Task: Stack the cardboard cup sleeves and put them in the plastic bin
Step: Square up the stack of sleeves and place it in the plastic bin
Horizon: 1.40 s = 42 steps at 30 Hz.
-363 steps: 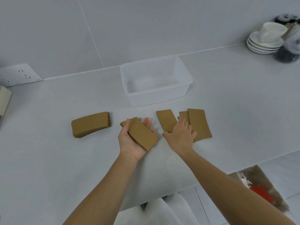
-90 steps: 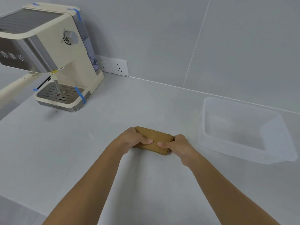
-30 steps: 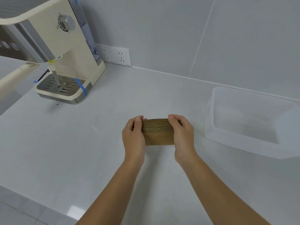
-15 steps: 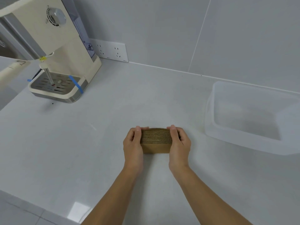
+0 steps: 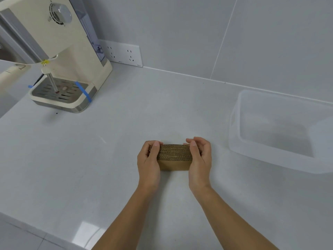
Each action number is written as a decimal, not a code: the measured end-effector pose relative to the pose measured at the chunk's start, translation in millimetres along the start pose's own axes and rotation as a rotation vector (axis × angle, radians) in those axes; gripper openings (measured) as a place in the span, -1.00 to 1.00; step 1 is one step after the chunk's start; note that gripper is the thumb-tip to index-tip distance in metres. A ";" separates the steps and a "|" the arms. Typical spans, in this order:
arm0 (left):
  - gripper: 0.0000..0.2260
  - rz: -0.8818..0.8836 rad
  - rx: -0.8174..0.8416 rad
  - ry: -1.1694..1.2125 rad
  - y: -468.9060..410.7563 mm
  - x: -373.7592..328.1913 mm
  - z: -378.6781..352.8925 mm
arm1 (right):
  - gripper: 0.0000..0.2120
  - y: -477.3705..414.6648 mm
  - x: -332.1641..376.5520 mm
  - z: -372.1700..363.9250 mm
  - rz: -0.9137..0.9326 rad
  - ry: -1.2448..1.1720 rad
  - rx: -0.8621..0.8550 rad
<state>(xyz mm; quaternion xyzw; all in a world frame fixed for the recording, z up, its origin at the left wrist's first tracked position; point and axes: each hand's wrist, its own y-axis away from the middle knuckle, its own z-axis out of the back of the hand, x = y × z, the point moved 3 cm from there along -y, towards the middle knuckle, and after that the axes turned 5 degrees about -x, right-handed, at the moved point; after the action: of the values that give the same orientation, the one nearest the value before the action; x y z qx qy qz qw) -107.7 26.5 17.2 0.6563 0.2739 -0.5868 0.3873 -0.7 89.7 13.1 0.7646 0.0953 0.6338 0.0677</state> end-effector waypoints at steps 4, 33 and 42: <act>-0.79 -0.017 0.003 -0.013 -0.6 1.4 0.9 | -0.99 1.4 0.1 5.1 0.018 0.050 0.123; -0.61 -0.075 0.555 -0.350 -22.3 0.9 42.8 | -0.40 -8.4 10.9 29.4 -0.008 0.503 0.521; -0.58 -0.126 0.530 -0.381 -27.2 4.5 47.2 | -0.51 -17.4 13.1 46.2 -0.031 0.408 0.502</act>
<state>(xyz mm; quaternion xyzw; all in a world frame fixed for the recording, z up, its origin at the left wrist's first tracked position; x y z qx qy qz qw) -155.4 1.8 7.2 0.5944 0.0744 -0.7726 0.2102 45.9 110.5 13.0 0.6132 0.2718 0.7295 -0.1338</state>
